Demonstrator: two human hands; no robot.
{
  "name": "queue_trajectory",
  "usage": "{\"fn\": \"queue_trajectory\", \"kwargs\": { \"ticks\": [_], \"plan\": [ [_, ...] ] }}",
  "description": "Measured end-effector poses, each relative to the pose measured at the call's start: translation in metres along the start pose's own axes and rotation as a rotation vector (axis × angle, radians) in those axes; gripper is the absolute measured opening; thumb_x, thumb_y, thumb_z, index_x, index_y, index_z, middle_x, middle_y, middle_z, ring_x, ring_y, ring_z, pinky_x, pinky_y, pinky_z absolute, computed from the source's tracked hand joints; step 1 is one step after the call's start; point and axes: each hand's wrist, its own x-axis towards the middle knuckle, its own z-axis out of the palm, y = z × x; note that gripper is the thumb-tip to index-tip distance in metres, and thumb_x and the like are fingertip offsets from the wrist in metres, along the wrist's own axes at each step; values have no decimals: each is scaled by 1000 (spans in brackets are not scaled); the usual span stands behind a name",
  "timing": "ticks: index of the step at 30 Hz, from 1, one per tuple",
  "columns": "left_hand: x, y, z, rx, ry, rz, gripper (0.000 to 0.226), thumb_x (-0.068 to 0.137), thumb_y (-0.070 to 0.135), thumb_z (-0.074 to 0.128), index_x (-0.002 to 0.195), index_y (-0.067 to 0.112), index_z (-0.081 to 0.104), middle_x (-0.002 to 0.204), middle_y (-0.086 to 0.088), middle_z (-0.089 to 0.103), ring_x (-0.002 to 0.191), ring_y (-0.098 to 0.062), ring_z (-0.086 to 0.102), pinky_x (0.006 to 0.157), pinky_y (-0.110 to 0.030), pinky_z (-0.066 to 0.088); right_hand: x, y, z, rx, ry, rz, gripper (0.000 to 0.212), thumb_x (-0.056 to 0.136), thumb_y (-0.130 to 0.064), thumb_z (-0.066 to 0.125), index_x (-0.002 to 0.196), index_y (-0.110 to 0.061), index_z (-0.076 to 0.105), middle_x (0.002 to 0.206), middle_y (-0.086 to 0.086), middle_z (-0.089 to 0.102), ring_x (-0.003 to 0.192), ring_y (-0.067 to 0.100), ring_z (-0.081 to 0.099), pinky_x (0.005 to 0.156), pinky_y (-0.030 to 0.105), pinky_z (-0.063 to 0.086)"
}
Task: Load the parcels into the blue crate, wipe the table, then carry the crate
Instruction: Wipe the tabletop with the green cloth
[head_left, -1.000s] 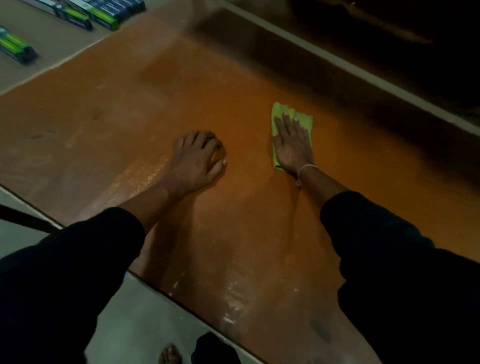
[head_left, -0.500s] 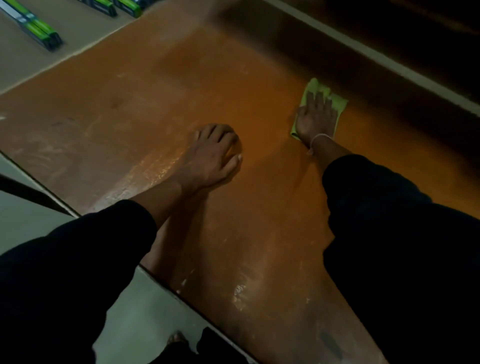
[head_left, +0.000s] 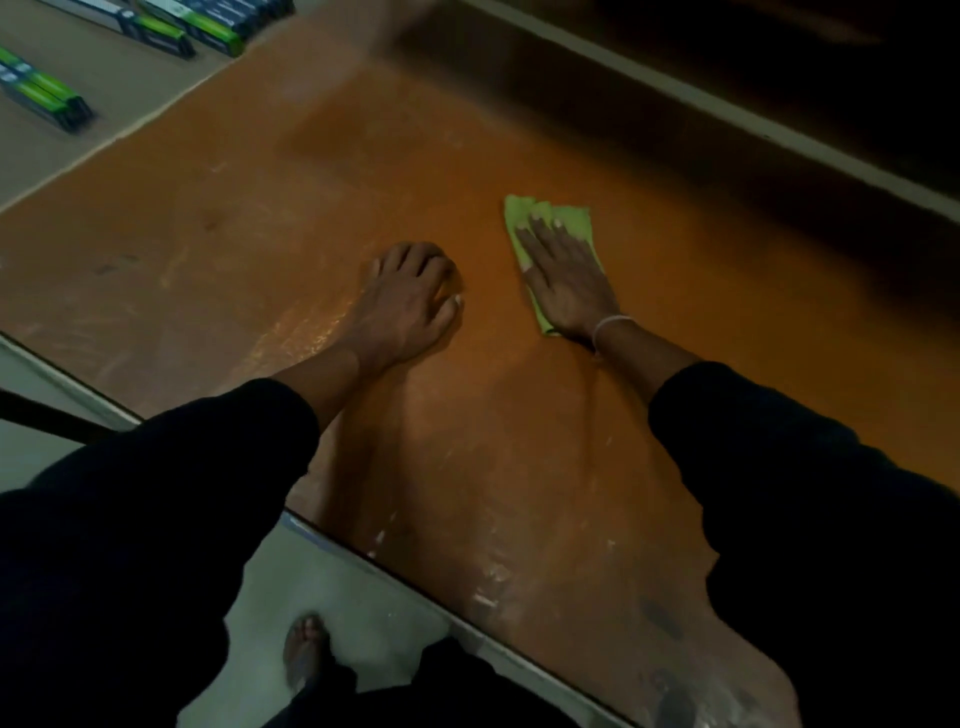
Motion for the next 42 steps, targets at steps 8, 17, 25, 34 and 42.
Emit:
{"fn": "queue_trajectory", "kwargs": {
  "ticks": [8, 17, 25, 34, 42],
  "plan": [
    [-2, -1, -4, -29, -26, -2, 51, 100, 53, 35, 132, 16, 50, 140, -9, 47, 127, -34, 41, 98, -49, 36, -61, -36, 9, -16, 16, 79, 57, 105, -49, 13, 159, -30, 7, 167, -4, 0, 154, 24, 0, 124, 44, 4],
    [-17, -30, -12, -52, -37, 151, 48, 102, 48, 41, 132, 12, 50, 138, -13, 48, 124, -35, 45, 97, -46, 37, -106, -101, 20, -12, 27, 180, 59, 105, -51, 11, 159, -28, 9, 167, -4, -1, 154, 23, -2, 124, 44, 4],
    [-38, -109, -32, -26, -32, 128, 52, 99, 50, 38, 131, 10, 50, 138, -16, 47, 128, -37, 41, 102, -51, 36, -128, -177, 31, -4, 75, 300, 59, 104, -48, 16, 159, -26, 13, 167, 1, 5, 154, 28, 4, 123, 49, 10],
    [-45, -114, -34, -82, -19, 75, 50, 99, 48, 39, 130, 11, 52, 138, -16, 47, 129, -37, 40, 101, -51, 35, -180, -255, 46, -18, 142, 574, 62, 104, -50, 15, 159, -22, 14, 167, 3, 4, 154, 29, 2, 123, 51, 11],
    [-45, -116, -34, -78, -1, 66, 51, 95, 48, 40, 126, 10, 54, 136, -17, 49, 125, -37, 43, 98, -51, 37, -196, -278, 49, -6, 189, 848, 62, 104, -51, 16, 158, -21, 17, 167, 3, 5, 154, 29, 3, 121, 54, 14]
  ]
}}
